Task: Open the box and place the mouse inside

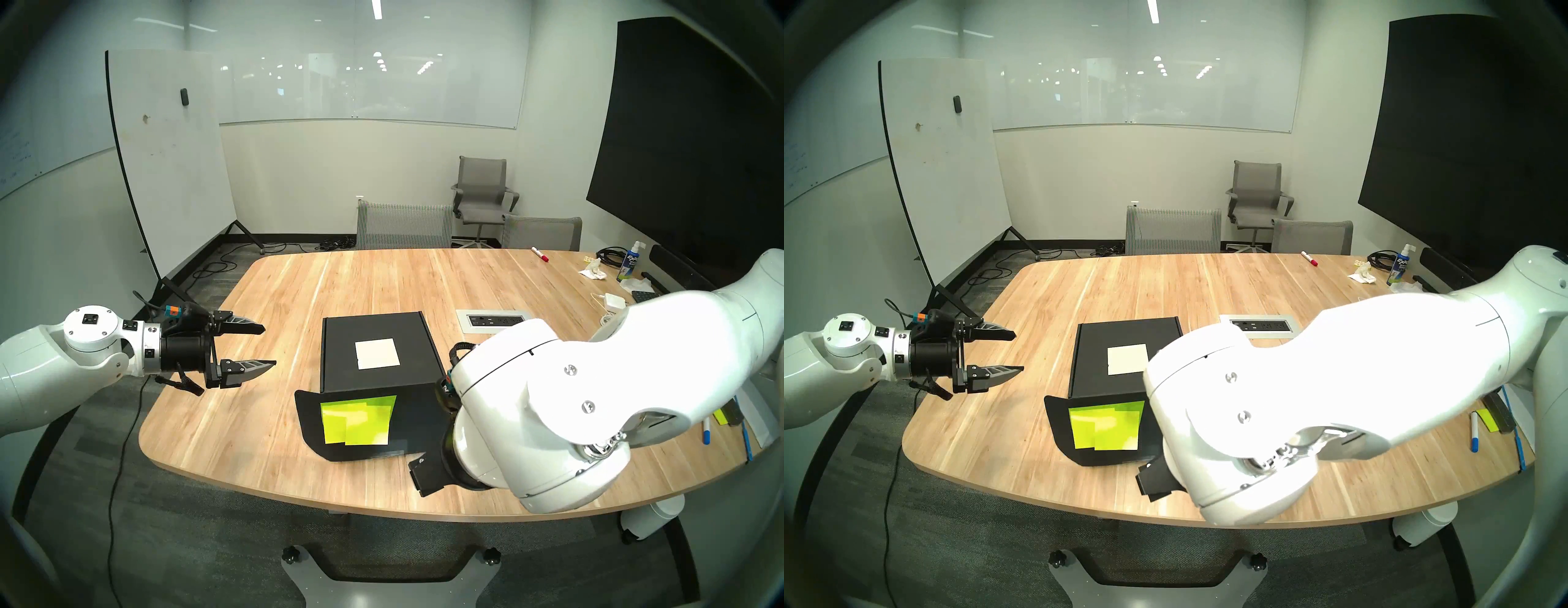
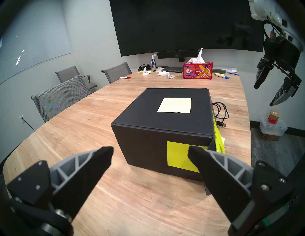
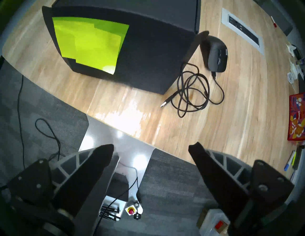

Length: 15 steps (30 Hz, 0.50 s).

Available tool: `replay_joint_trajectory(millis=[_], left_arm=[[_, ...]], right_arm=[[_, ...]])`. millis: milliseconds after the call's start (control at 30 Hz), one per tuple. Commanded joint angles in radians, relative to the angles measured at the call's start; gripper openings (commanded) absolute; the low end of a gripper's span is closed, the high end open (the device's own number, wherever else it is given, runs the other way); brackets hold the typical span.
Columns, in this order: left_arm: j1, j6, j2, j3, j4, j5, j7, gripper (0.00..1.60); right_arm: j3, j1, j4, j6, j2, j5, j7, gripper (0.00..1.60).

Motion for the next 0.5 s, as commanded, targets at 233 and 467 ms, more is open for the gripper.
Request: replay_joint_trajectory(millis=[233,467], left_arm=[[-0.013,-0.004,0.002,-0.010,-0.001,-0.003,0.002,1.60],[-0.014,-0.004,0.002,-0.009,-0.001,-0.003,0.002,1.60]], right_arm=[[-0.043,0.003,0.001,-0.026,0.001,0.043,0.000,1.60],[-0.080,0.025,0.001,-0.040,-0.005,0.044,0.000,1.60]])
